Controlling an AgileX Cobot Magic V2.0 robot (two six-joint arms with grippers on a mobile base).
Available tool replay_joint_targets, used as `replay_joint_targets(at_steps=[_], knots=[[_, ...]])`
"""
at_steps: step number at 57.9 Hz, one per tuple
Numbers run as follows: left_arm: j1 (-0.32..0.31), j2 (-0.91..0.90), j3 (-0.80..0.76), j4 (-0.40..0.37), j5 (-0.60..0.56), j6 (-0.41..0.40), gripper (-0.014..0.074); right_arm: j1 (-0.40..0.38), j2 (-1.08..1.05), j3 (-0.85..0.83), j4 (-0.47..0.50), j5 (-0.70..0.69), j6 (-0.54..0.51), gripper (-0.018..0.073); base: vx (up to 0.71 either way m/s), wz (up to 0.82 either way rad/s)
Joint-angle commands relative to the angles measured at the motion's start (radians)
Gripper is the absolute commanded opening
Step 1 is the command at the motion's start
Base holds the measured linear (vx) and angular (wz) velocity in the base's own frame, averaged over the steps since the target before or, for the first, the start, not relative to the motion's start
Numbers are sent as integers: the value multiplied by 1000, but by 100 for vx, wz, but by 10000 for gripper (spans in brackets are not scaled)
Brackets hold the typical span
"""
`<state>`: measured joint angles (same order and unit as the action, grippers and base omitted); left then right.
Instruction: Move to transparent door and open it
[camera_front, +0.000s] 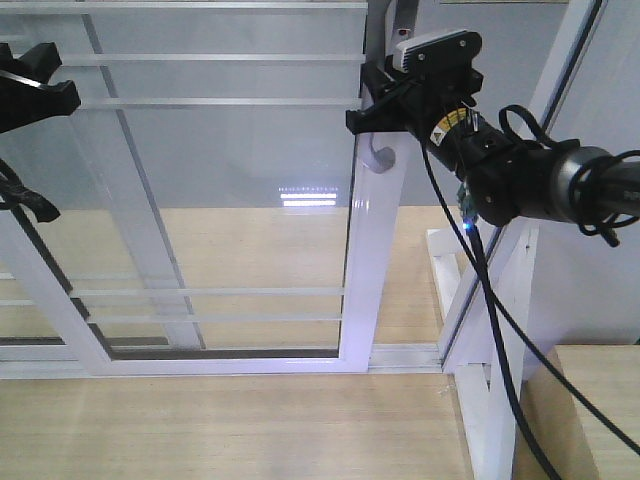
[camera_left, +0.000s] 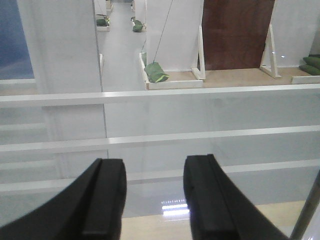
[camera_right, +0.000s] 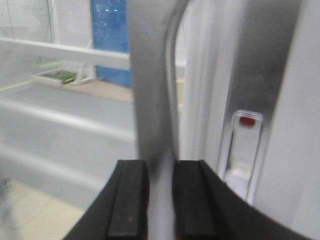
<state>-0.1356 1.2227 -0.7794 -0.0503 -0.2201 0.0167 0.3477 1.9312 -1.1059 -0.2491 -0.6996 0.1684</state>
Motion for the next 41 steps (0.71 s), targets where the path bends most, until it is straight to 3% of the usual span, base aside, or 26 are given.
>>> replay_joint_targets(at_steps=[1,12,16,28,33,41], knots=[[-3,-23,-37,0,-76,-8,418,37,-86,-14,-98,-91,43,169,0,0],[-4,-23,-29,0,-61,-8,418,61,-145,-11,-246,-78,55,169,0,-1],[-4,-23,-29,0,-51,-8,418,58,-181,-11,-251,-41,55,159,0,0],[-24,-23,-29,0,-25,-7,418,56,-350,-11,-203,353,53,-15,0,0],[-47,-23,-29,0,-23,-7,418,56,-424,-5,-214,503,53,-12,0,0],[-116,-12,-30,0,-26,-7,418,56,-550,108,-232,480,53,-8,0,0]])
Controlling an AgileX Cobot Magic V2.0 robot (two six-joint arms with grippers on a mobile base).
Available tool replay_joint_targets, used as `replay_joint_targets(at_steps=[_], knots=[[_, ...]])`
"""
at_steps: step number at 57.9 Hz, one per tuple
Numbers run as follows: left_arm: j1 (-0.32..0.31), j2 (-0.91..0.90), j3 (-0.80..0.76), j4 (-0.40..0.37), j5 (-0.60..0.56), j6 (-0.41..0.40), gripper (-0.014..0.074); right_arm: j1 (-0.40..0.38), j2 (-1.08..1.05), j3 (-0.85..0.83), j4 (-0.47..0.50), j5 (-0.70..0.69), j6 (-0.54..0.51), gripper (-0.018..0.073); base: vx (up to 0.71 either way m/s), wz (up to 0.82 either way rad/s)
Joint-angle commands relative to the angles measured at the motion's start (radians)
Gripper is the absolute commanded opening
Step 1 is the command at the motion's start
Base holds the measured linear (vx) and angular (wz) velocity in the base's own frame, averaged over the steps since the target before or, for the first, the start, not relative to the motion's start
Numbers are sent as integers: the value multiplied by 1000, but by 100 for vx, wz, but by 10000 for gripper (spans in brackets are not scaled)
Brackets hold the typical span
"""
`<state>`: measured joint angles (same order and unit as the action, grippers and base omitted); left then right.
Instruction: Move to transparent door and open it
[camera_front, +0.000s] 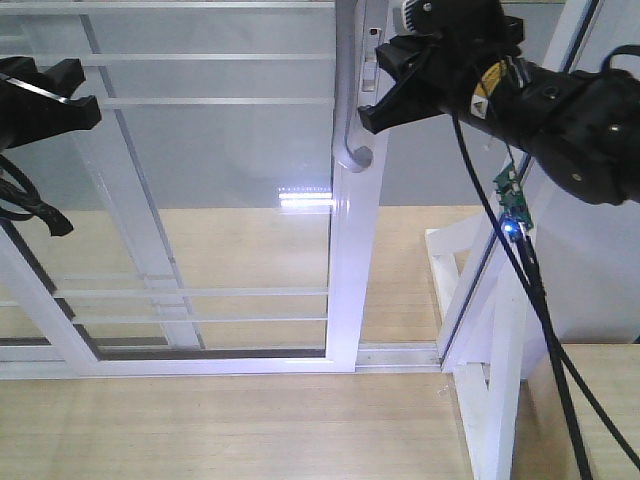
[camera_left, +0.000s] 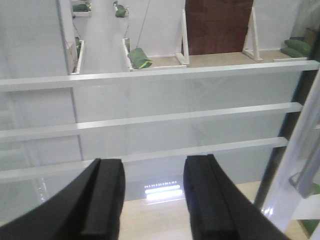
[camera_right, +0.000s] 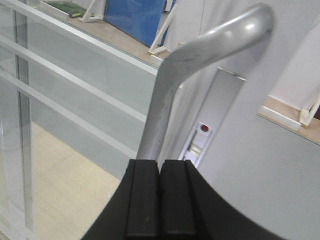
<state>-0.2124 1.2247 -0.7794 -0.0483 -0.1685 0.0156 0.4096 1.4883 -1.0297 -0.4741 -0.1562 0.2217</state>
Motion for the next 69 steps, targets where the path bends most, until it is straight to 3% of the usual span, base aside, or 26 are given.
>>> replay_joint_targets(at_steps=[1,15,24,35,47,69], knots=[[-48,-13,-30,-2,-78,-6,418,-6,-120,46,-6,-70,0,-8,0,0],[-187,85,-30,-1,-196,-6,418,-28,-310,311,79,-129,0,-6,0,0],[-259,188,-42,-1,-366,-6,418,-132,-382,423,166,-159,0,-6,0,0],[-326,325,-163,-1,-383,-6,418,-221,-425,470,167,-154,-1,-6,0,0],[-369,475,-323,-2,-390,-6,418,-228,-428,471,167,-148,-1,-6,0,0],[-373,637,-510,-2,-395,2,419,-228,-428,471,167,-145,-2,-6,0,0]])
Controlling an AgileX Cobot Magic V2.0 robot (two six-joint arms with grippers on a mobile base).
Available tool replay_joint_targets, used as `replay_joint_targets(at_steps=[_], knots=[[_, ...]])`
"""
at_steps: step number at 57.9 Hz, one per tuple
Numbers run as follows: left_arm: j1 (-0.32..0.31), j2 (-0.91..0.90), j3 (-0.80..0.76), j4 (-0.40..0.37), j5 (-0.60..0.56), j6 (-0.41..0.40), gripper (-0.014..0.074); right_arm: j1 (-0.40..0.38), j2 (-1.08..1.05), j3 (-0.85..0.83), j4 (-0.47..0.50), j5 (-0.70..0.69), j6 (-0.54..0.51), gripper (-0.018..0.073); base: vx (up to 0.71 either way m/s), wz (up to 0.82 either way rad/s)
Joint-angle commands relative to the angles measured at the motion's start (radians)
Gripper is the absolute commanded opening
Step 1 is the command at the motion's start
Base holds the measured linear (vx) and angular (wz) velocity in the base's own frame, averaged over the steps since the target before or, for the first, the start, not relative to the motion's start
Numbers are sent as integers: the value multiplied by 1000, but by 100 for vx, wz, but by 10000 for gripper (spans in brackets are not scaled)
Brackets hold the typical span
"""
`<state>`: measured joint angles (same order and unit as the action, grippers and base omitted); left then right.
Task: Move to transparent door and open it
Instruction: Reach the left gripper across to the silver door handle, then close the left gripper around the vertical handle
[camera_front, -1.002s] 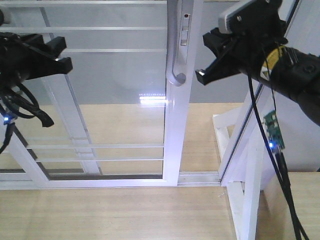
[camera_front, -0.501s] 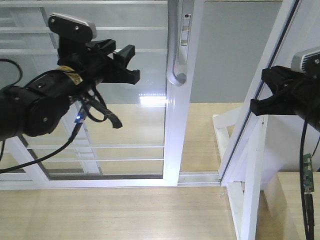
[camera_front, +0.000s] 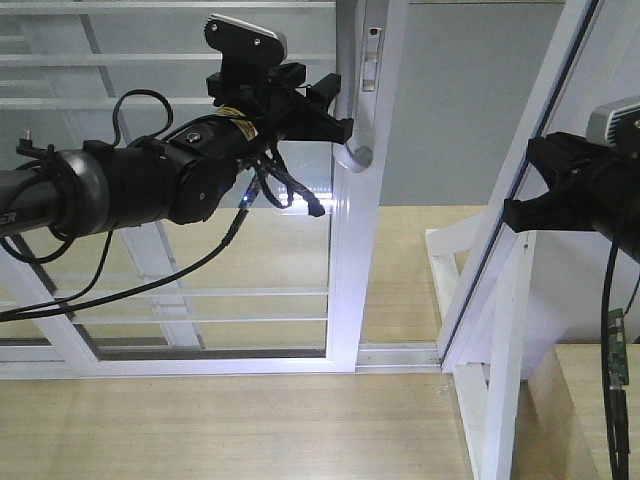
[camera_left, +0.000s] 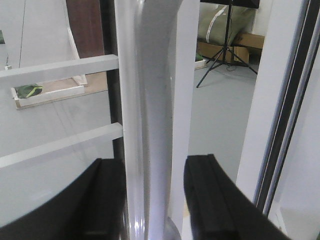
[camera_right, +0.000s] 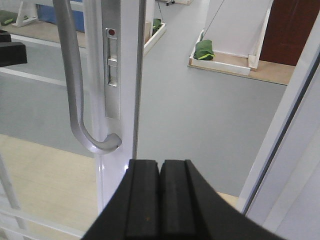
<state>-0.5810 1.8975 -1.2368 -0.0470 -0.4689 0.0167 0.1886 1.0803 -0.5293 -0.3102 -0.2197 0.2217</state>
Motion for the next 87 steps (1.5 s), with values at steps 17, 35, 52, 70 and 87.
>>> replay_joint_targets(at_steps=[17,35,52,70,87], knots=[[-6,37,-141,-3,-86,1,419,-7,-20,-29,3,-74,-26,-6,0,0],[-7,102,-248,0,-27,1,428,-7,-20,-29,4,-74,-53,-6,0,0],[-7,102,-251,-1,-57,3,496,-7,-20,-29,4,-74,-53,-6,0,0],[-7,104,-267,-3,-58,1,499,-7,-20,-29,4,-74,-53,-6,0,0],[-7,172,-413,-3,48,1,499,-7,-17,-29,4,-74,-53,-6,0,0]])
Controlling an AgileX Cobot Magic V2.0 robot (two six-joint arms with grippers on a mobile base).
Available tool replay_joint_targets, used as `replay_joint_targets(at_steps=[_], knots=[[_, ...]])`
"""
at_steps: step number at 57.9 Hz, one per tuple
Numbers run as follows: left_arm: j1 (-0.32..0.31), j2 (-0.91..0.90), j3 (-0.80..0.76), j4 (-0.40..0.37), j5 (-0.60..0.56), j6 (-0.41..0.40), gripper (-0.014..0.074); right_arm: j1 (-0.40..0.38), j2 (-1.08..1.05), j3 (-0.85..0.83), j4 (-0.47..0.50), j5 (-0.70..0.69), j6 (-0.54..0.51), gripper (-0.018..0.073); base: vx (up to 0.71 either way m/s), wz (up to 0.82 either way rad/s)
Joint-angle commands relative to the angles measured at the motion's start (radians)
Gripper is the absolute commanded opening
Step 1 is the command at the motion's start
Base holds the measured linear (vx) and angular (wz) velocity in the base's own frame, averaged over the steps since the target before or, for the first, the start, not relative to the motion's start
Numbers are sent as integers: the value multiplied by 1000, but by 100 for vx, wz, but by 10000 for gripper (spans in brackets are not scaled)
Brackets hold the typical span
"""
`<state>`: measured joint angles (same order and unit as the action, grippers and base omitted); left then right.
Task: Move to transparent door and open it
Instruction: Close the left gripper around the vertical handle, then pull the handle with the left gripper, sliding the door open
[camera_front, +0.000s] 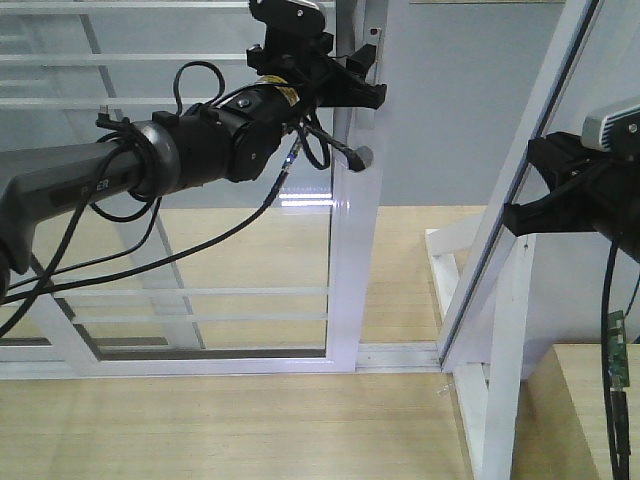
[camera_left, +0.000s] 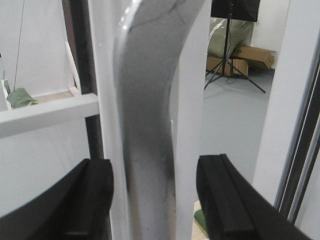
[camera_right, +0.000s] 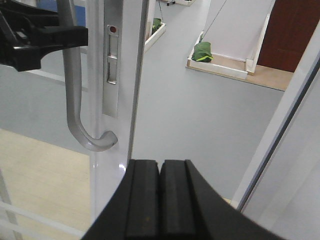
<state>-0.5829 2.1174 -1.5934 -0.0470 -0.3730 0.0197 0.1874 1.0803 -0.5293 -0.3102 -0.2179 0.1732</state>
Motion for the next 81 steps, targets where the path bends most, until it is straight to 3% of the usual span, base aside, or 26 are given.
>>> replay_joint_targets(at_steps=[1,13,20,48,66,81], knots=[[-6,-48,-58,-3,-43,-2,499,-5,-17,-29,4,-76,-5,-6,0,0],[-4,-33,-59,-12,-53,0,479,-5,-17,-29,4,-76,-5,-6,0,0],[5,-29,-59,-12,-57,0,426,-5,-17,-29,4,-75,-5,-6,0,0],[15,-35,-59,-11,-1,-1,-10,-5,-17,-29,4,-71,-5,-6,0,0],[19,-82,-57,-11,137,0,-1,-5,-17,-29,4,-56,-5,-6,0,0],[62,-130,-57,-11,235,-3,0,-5,-17,-29,3,-49,-5,-6,0,0]])
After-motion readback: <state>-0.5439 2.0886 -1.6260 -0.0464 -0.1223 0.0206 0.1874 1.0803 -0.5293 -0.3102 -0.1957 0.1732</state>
